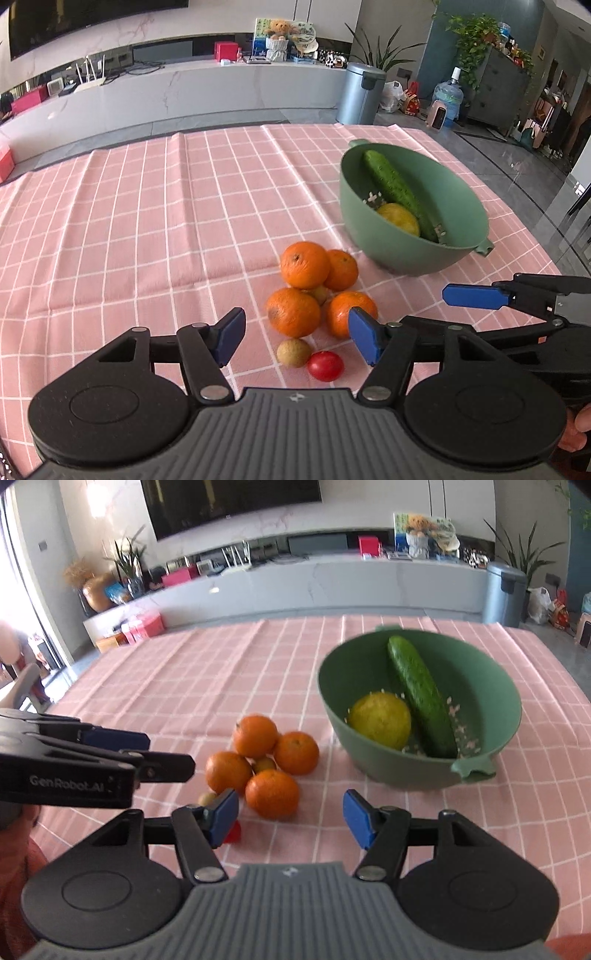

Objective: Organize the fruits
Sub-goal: 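Withdraw both tools from the colander toward the mandarin oranges, then grasp a mandarin orange with the left tool while the right tool grasps another orange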

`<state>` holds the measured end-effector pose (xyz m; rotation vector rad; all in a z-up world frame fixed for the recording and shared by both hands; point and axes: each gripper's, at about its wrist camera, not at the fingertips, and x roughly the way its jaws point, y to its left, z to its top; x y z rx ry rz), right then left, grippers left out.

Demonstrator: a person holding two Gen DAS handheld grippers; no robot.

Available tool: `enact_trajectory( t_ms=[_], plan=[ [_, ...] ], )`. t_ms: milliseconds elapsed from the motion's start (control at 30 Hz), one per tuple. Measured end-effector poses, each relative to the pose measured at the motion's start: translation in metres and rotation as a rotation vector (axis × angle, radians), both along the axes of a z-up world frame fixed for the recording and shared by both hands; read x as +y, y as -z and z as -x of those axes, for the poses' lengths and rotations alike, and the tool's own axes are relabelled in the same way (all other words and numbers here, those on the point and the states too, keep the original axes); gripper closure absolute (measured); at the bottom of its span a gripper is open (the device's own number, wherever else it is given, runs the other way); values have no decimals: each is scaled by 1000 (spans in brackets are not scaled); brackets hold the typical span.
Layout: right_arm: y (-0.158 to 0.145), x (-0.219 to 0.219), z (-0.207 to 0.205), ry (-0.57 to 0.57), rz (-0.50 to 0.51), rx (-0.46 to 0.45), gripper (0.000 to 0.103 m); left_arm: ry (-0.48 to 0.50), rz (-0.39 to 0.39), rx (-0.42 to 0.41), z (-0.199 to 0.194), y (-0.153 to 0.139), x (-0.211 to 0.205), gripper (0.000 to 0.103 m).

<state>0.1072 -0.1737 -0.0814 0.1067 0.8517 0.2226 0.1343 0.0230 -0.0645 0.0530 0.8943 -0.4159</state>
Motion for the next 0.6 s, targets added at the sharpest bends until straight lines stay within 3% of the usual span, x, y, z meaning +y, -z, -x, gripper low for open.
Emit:
enact_trajectory(
  t_ms=[100,433,600],
  plan=[
    [5,3,-4,-5,17,3,45,-8,7,20,-3,8,4,28],
    [18,18,-14,-42,63,-10,66,-11,87,69,-6,25,18,28],
    [29,20,-24,-61,48,11,66,-9,104,79,-11,34,18,28]
  ],
)
